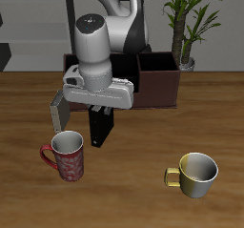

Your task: Place the black book into the back desk caddy's right compartment

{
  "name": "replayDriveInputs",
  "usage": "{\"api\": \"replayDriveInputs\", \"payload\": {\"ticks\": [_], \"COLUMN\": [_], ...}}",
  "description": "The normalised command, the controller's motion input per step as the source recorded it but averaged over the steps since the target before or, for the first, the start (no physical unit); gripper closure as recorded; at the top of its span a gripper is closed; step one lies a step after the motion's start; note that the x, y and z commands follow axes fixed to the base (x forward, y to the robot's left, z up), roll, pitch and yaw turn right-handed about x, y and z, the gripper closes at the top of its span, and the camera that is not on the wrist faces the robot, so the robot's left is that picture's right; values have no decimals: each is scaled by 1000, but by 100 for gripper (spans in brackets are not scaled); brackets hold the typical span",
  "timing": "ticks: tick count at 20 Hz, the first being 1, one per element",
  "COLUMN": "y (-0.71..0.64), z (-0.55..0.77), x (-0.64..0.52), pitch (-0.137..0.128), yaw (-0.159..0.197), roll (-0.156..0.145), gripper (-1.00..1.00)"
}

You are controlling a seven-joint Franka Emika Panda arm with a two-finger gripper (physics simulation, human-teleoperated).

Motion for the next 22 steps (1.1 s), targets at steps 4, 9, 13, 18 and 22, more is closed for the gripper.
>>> {"api": "replayDriveInputs", "payload": {"ticks": [4, 9, 13, 18, 22], "y": [37, 142, 212, 226, 96], "z": [385, 523, 617, 596, 384], "x": [-155, -343, -564, -657, -438], "pitch": [1, -27, -44, -95, -72], "yaw": [-23, -23, -30, -6, -7], "roll": [4, 10, -28, 29, 4], "gripper": [100, 100, 100, 100, 100]}}
